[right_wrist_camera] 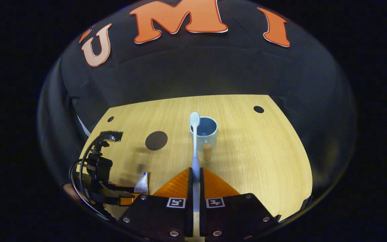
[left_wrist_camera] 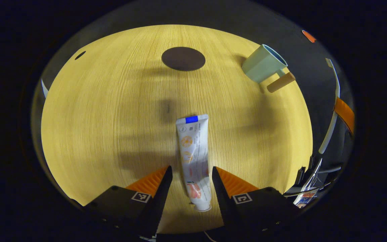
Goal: Put the toothbrush and toothpaste on the desktop into the cup, then pick up the cup and place it on the coaster on the desktop.
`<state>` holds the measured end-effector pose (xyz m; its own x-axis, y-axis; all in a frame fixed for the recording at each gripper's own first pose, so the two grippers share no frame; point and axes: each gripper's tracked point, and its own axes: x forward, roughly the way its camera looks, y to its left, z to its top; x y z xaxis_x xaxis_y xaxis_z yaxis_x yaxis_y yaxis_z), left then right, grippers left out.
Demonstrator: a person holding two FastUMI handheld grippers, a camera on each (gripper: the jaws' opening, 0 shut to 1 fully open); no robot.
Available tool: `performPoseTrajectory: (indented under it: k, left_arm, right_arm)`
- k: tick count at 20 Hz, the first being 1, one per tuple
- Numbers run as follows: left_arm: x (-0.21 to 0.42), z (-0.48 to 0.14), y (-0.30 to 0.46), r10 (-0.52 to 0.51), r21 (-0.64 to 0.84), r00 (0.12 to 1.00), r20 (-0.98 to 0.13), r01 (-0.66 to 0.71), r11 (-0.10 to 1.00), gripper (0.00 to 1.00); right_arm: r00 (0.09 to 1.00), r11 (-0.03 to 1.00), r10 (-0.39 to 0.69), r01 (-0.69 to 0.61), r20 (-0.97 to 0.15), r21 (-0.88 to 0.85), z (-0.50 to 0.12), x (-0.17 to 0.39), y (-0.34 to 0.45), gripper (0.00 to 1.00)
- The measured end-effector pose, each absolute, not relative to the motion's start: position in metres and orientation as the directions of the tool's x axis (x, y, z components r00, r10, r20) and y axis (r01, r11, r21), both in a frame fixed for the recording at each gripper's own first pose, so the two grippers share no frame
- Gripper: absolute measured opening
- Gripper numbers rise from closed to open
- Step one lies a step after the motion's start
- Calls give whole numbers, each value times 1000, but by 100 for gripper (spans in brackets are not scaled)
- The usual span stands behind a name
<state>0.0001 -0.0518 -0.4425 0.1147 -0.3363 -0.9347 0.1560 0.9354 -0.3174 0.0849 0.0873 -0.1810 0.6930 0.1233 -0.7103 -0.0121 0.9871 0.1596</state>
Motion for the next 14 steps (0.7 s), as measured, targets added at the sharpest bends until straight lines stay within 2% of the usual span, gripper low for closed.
performPoseTrajectory:
  k: [1,2,3,4,7,8,10,11,14]
  left_arm:
    - [2,-441,-48,-323,-303,119,-939,158,940,71]
    - [1,-443,-50,-324,-306,113,-939,150,940,58]
    - [-1,-441,-53,-331,-317,108,-937,133,939,59]
    - [0,-441,-55,-337,-324,107,-935,121,938,45]
    - [-2,-437,-64,-371,-359,124,-920,109,927,28]
    - [-3,-438,-61,-348,-336,121,-930,107,936,14]
    - [-4,-436,-64,-346,-335,126,-930,104,937,9]
    - [-5,-436,-69,-361,-350,124,-925,97,932,11]
    - [-7,-436,-75,-369,-363,130,-920,68,929,7]
  right_arm:
    - [694,988,117,-13,-710,151,-183,88,83,8]
    - [696,989,119,-21,-708,146,-184,90,79,8]
    - [697,990,118,-25,-707,141,-185,93,76,3]
    - [700,989,127,-31,-703,148,-185,96,74,8]
    - [701,983,165,-58,-694,175,-188,107,74,8]
    - [703,982,172,-70,-690,175,-190,111,71,8]
    - [710,980,188,-93,-679,174,-188,120,72,8]
    - [712,978,198,-103,-673,179,-187,125,73,8]
    - [735,975,213,-114,-644,192,-184,141,69,8]
